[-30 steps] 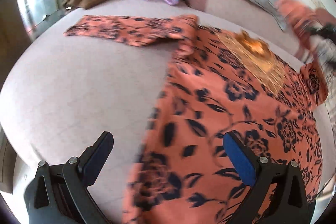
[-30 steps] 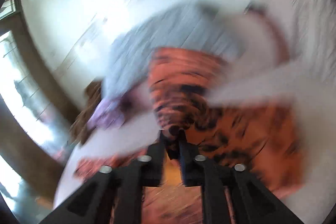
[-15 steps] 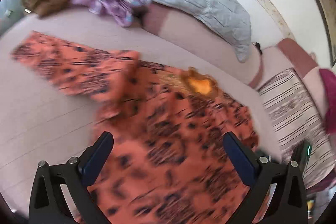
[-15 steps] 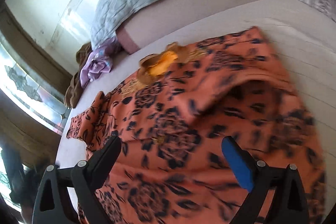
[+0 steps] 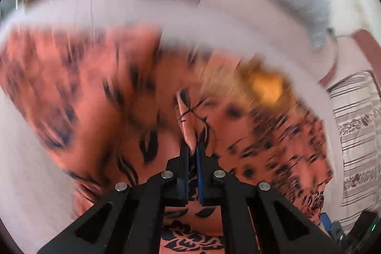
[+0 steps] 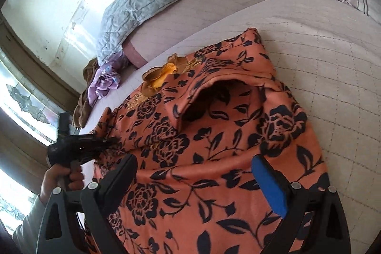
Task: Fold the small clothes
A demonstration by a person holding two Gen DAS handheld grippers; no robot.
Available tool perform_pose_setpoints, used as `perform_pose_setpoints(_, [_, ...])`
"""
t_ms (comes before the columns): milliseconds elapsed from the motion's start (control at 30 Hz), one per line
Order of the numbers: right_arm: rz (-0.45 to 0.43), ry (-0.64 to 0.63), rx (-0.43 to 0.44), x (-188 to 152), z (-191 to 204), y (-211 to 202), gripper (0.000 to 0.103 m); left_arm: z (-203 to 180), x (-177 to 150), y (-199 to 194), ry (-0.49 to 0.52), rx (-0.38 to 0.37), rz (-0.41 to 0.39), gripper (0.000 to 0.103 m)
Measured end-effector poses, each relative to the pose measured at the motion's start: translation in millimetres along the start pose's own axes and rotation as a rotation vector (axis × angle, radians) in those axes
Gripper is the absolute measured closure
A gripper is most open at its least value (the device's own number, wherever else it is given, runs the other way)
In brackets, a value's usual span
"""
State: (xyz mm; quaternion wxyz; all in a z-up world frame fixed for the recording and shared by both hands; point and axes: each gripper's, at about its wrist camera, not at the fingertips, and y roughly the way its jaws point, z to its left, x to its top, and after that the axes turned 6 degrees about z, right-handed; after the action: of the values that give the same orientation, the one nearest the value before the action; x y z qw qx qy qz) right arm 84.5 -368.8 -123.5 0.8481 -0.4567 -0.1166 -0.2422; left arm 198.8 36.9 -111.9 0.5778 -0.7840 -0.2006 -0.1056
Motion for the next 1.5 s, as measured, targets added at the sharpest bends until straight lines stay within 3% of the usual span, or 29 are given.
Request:
perform_pose_setpoints(67, [-0.004, 0.01, 0.007, 8, -3, 0, 0.005, -14, 5, -41, 0.083, 0.045, -0.17, 0.098])
perform_pose_setpoints(100, [-0.011, 0.014, 0.013, 13, -3, -2, 0.005, -15, 7, -48, 0.093, 0.047, -0.195, 0.098])
perform_pose_setpoints(167, [-0.032, 0.021, 0.024, 25, -4, -5, 0.005, -11, 8, -36, 0.112, 0.092, -0.162, 0.098])
perform_pose_setpoints(300, [-0.068, 0.08, 0.088, 60, -10, -2, 0.005, 16, -8, 40, 0.098, 0.19, 0.102, 0.093])
perform_pose_setpoints(333, [-0.068, 0.088, 0.096, 71, -12, 3, 0.005, 16, -14, 40, 0.119, 0.19, 0.052, 0.092])
perform_pose_setpoints(400, [-0.049, 0.115, 0.135, 94, -21, 22, 0.005, 13, -18, 37, 0.137, 0.198, 0.037, 0.092])
perform_pose_setpoints(500, [0.045, 0.246, 0.085, 120, -62, 69, 0.005, 17, -16, 32, 0.096, 0.176, 0.069, 0.09])
perform_pose_setpoints(567, [0.056, 0.351, 0.13, 123, -83, 81, 0.005, 25, -14, 21, 0.074, 0.154, 0.083, 0.082])
perform_pose_setpoints(600, [0.049, 0.358, 0.141, 127, -77, 73, 0.004, 29, -15, 14, 0.079, 0.127, 0.066, 0.08])
perform_pose_setpoints(667, [0.013, 0.268, 0.2, 135, -52, 55, 0.004, 31, -20, -8, 0.089, 0.096, 0.026, 0.061])
perform_pose_setpoints(700, [-0.009, 0.227, 0.201, 139, -44, 50, 0.004, 32, -26, -19, 0.084, 0.076, 0.007, 0.057])
perform_pose_setpoints(767, [-0.042, 0.16, 0.123, 147, -39, 55, 0.0, 38, -36, -43, 0.057, 0.011, -0.033, 0.048])
perform_pose_setpoints(833, [0.084, 0.23, -0.053, 152, -64, 93, 0.002, 52, -43, -71, 0.021, -0.049, -0.065, 0.037])
perform_pose_setpoints(867, [0.102, 0.284, -0.05, 149, -74, 101, 0.002, 62, -46, -83, 0.0, -0.068, -0.085, 0.034])
perform_pose_setpoints(900, [0.032, 0.274, -0.046, 148, -66, 88, 0.003, 69, -46, -87, -0.015, -0.078, -0.104, 0.032])
perform_pose_setpoints(967, [-0.017, 0.203, -0.031, 143, -39, 64, 0.003, 106, -50, -107, -0.09, -0.076, -0.169, 0.025])
perform_pose_setpoints(1033, [-0.075, 0.109, -0.036, 122, -8, 40, 0.003, 141, -52, -114, -0.183, -0.066, -0.2, 0.024])
perform_pose_setpoints(1100, [-0.061, -0.01, -0.04, 90, 23, 28, 0.003, 184, -53, -122, -0.319, -0.091, -0.207, 0.024])
perform_pose_setpoints(1267, [0.003, -0.161, -0.1, 4, 56, 28, 0.003, 284, -53, -116, -0.638, -0.181, -0.279, 0.024])
perform_pose_setpoints(1367, [0.055, -0.184, -0.15, -29, 52, 40, 0.003, 306, -30, -104, -0.673, -0.185, -0.259, 0.025])
perform_pose_setpoints(1500, [0.038, -0.236, -0.194, -44, 50, 46, 0.002, 318, -6, -84, -0.687, -0.154, -0.27, 0.025])
